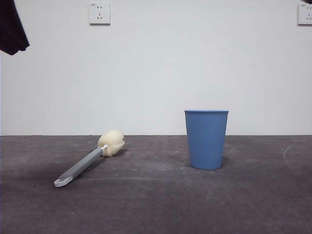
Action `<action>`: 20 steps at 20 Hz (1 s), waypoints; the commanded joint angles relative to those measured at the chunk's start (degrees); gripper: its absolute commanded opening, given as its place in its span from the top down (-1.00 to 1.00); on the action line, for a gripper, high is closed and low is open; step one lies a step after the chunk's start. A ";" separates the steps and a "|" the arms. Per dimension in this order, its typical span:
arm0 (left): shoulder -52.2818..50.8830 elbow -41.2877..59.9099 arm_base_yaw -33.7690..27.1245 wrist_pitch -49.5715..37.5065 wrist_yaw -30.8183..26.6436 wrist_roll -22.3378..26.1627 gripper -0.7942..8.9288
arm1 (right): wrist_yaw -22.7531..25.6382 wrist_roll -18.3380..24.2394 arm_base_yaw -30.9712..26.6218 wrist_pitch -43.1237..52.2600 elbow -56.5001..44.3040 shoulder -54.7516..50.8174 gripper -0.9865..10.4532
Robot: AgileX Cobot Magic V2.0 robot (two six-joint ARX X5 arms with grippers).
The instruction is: Pick up the cup brush,pick up the cup,insert the brush into the cup,clean the cup,put the cup brush back,put the cup back to the fixed position on the table
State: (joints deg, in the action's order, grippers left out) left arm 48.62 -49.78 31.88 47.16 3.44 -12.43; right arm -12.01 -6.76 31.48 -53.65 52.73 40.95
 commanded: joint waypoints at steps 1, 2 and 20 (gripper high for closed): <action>-0.07 0.57 -0.11 0.07 -0.09 0.68 0.85 | 0.07 0.33 0.07 0.72 0.07 -0.09 0.85; -0.07 0.57 -0.11 0.09 -0.28 0.68 0.84 | 0.09 -0.22 0.07 0.81 0.07 -0.09 0.83; -5.97 2.47 -6.19 -21.03 -7.52 20.96 0.84 | 0.35 -1.33 0.07 0.76 0.07 -0.13 0.82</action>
State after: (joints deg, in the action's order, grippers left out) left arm 43.22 -47.94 26.22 29.39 -4.40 1.32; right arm -11.81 -7.73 31.48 -53.49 52.73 40.91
